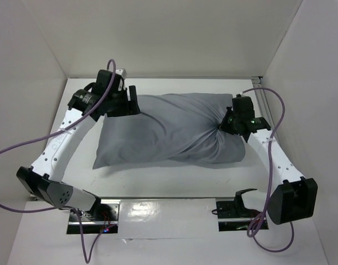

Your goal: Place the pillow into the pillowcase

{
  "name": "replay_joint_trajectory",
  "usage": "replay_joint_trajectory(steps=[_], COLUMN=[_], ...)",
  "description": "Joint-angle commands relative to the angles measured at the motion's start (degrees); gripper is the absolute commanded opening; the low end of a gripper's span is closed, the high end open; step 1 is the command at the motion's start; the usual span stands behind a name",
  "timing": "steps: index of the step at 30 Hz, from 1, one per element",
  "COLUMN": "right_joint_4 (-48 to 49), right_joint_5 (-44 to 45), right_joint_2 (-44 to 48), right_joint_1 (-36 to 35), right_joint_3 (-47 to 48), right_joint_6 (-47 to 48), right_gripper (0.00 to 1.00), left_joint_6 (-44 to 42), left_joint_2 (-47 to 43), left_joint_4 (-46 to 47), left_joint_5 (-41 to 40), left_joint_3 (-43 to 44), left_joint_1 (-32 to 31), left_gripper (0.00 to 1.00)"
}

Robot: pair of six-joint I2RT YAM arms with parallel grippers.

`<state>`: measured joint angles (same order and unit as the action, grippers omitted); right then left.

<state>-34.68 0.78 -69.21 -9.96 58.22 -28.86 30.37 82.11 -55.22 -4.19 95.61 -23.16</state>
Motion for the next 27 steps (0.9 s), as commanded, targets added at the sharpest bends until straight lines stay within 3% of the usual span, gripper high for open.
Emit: replay_joint_trajectory(steps=[1, 4, 5, 6, 7, 8, 10, 15, 18, 23, 27], right_joint_4=[-2.23, -2.41, -3.2, -4.51, -5.22, -5.84, -8.82, -13.22, -12.35, -8.3, -9.78], right_joint_5=[3.54, 2.83, 3.52, 3.53, 3.53, 4.4, 6.16, 9.77, 8.9, 5.02, 10.64], right_joint_2=[-0.22, -1.72, -2.5, -2.51, -2.51, -1.99, -1.19, 0.04, -0.92, -3.91, -5.15], right_joint_1=[0.38, 0.38, 0.38, 0.38, 0.38, 0.38, 0.9, 1.51, 1.52, 1.52, 1.52], right_joint_3=[2.96, 3.56, 4.35, 5.23, 7.24, 8.57, 13.38, 20.53, 18.18, 14.65, 18.67], right_joint_6=[3.73, 5.04, 5.04, 5.74, 5.75, 5.75, 5.75, 5.22, 4.61, 2.94, 2.32], right_gripper=[0.0, 0.0, 0.08, 0.55, 0.77, 0.88, 1.0, 1.0, 0.97, 1.0, 1.0], left_joint_6=[-0.14, -0.14, 0.65, 0.66, 0.66, 0.66, 0.66, 0.74, 1.53, 2.94, 2.42], left_joint_2=[-0.54, -2.21, -2.21, -2.21, -2.74, -2.74, -3.35, -5.72, -5.65, -3.62, -1.69], left_joint_4=[-1.91, 1.94, 1.96, 1.96, 1.96, 1.96, 1.96, -0.85, 1.34, 8.1, 10.92], left_joint_5=[-1.53, 0.05, 1.01, 1.54, 1.55, 1.55, -0.46, -4.16, -4.16, -2.49, -0.31], left_joint_3=[-2.87, -10.52, -11.32, -11.33, -11.33, -11.33, -10.8, -11.32, -16.67, -25.64, -28.46], left_joint_1=[1.27, 2.06, 2.67, 2.68, 2.68, 2.68, 2.68, 3.21, 4.87, 8.99, 12.52], left_gripper=[0.82, 0.81, 0.81, 0.81, 0.81, 0.81, 0.81, 0.81, 0.81, 0.8, 0.77])
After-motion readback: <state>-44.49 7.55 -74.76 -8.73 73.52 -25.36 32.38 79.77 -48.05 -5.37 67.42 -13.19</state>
